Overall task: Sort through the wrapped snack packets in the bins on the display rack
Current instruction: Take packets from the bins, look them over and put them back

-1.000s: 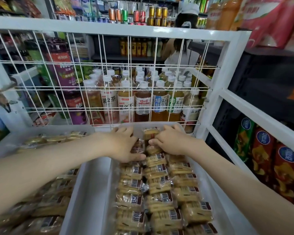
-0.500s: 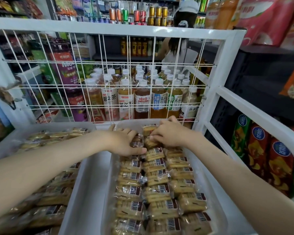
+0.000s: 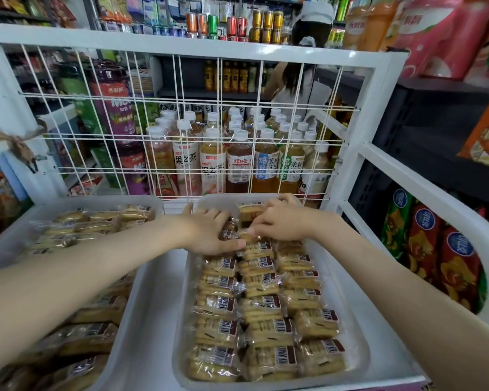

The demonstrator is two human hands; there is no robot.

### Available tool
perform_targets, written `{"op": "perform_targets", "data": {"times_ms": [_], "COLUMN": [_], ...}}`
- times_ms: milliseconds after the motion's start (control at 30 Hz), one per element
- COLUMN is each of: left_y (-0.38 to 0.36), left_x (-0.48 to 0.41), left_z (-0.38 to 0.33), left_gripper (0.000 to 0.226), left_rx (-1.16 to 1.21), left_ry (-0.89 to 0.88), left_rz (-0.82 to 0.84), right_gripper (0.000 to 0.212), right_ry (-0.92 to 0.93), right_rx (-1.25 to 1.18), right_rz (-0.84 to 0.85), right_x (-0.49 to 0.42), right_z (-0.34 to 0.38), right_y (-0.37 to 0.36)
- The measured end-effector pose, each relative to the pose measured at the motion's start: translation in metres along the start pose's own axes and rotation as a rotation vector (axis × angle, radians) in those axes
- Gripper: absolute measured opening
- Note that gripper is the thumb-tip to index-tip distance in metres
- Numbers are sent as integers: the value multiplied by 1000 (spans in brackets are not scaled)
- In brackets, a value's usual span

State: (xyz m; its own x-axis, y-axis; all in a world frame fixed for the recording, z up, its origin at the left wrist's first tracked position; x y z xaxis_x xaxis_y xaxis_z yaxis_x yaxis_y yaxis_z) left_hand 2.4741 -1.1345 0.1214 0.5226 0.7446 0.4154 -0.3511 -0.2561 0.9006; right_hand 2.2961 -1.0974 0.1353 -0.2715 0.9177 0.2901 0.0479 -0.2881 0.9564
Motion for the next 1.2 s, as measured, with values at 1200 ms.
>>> {"op": "perform_targets", "data": {"times_ms": [1200], "left_y": [0], "left_x": [-12], "left_z": [-14], "left_gripper": [91], "left_rx": [23], "left_ry": [46], "left_rz": [-113], "right_gripper": [40], "right_ry": [-147], "right_rx": [-443], "right_rz": [-821], "right_x": [13], "right_z": [1], "right_y": [12]}}
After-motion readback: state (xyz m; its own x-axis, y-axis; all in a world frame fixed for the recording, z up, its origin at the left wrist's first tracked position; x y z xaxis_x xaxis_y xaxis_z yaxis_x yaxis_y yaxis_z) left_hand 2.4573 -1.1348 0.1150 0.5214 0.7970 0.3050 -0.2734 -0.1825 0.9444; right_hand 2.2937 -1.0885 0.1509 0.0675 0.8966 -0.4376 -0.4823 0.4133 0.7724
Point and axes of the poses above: each hand's wrist, its own x-axis away from the middle knuckle, its own y-axis out of the back of the hand, z = x × y, the point moved 1 cm from there along -x, towards the middle knuckle, and after that the axes turned 2 degrees about z, right-handed, at the moved point
